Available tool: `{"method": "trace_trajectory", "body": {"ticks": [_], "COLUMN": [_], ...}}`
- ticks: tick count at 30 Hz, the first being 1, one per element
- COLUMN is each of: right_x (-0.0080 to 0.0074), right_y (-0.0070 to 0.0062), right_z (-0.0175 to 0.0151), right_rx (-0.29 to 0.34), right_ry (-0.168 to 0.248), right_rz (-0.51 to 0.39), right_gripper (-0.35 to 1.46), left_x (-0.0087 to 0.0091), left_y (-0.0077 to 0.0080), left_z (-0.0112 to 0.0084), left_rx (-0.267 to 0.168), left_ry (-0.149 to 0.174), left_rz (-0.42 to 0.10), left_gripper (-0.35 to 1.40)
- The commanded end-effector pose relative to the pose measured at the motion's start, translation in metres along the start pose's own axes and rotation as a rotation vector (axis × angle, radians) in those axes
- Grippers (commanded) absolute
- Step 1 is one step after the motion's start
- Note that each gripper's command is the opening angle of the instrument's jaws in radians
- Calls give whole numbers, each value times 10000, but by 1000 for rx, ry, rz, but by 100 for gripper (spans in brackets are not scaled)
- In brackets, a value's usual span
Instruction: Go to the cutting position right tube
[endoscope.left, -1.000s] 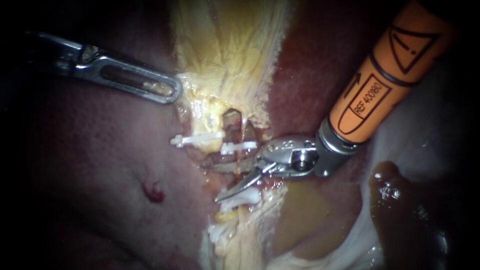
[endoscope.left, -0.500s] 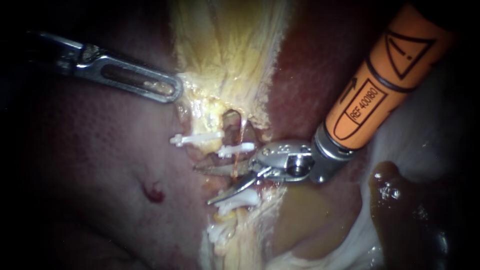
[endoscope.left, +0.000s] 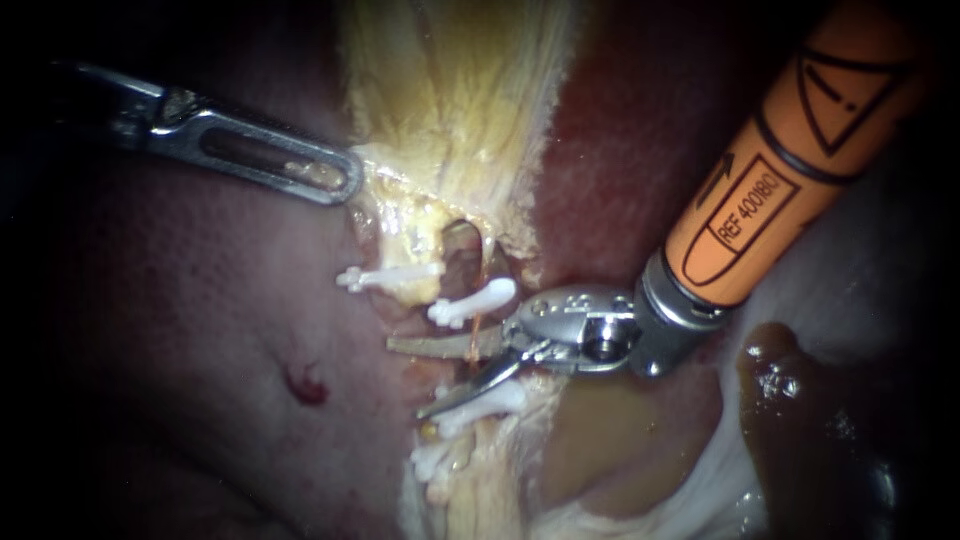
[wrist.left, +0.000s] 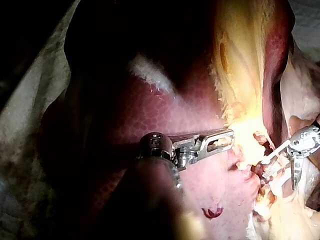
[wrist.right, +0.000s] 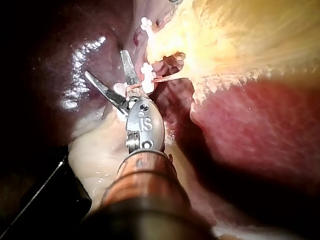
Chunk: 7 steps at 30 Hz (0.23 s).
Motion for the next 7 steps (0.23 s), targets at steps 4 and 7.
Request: {"method": "trace_trajectory", "body": {"ticks": [4, 7], "right_x": [-1, -1], "right_y": [0, 0], "right_z": [-1, -1], "right_rx": [-1, -1], "right_ry": [-1, -1], "right_rz": [0, 0], "right_gripper": [127, 127], "left_x": [0, 0], "left_y": [0, 0], "left_z": [0, 1], "left_rx": [0, 0], "left_ry": [0, 0], "left_rz": [0, 0], "left_gripper": [-35, -35]}}
